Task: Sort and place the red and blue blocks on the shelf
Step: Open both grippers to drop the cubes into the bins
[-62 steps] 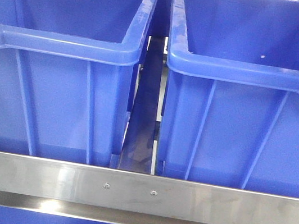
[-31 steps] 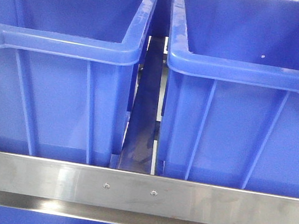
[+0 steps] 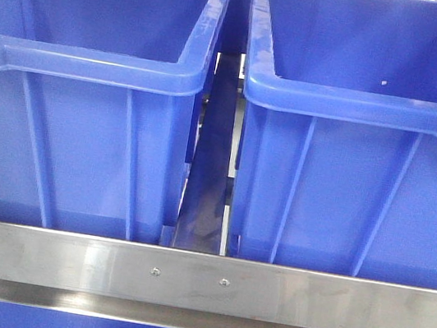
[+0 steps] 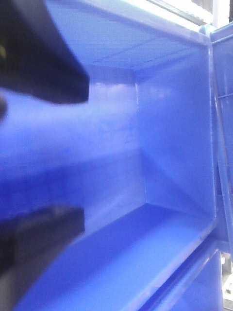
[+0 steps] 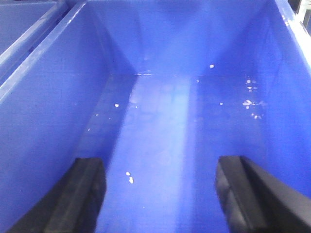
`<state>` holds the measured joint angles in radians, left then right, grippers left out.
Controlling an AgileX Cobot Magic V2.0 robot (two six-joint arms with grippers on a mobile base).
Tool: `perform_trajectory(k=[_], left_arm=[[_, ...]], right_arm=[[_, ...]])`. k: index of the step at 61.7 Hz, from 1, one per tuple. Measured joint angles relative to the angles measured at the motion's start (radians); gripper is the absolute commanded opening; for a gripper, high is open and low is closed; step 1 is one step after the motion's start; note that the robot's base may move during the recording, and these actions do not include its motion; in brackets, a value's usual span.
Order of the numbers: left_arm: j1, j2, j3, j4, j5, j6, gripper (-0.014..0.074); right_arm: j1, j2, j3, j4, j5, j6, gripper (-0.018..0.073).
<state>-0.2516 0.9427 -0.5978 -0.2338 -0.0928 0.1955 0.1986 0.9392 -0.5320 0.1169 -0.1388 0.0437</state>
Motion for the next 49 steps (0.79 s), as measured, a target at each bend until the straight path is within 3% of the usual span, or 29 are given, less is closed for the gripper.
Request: perform_trajectory(k=[12,18,35,49], left_arm=[[0.000,-0.080,-0.004,0.000,0.000,0.000,0.0131],[0.011,-0.131,-0.004,0.000,0.011,0.000,0.0126],[0.090,-0.285,0.006,-0.006,0.125,0.000,0.0126],[0.203,-0.420,0.100,-0.125,0.130,0.000,0.0126]], right_arm=[[0.000,-0.088,0.000,-0.002,0.009,0.000,0.0174],[0.000,-0.150,0.000,-0.004,0.020,0.000,0.0040],[0.000,-0.334,0.000,-0.117,0.228,-0.030,0.0056],[0.000,-0.458,0.024,-0.101,0.269,-0.024,0.0056]])
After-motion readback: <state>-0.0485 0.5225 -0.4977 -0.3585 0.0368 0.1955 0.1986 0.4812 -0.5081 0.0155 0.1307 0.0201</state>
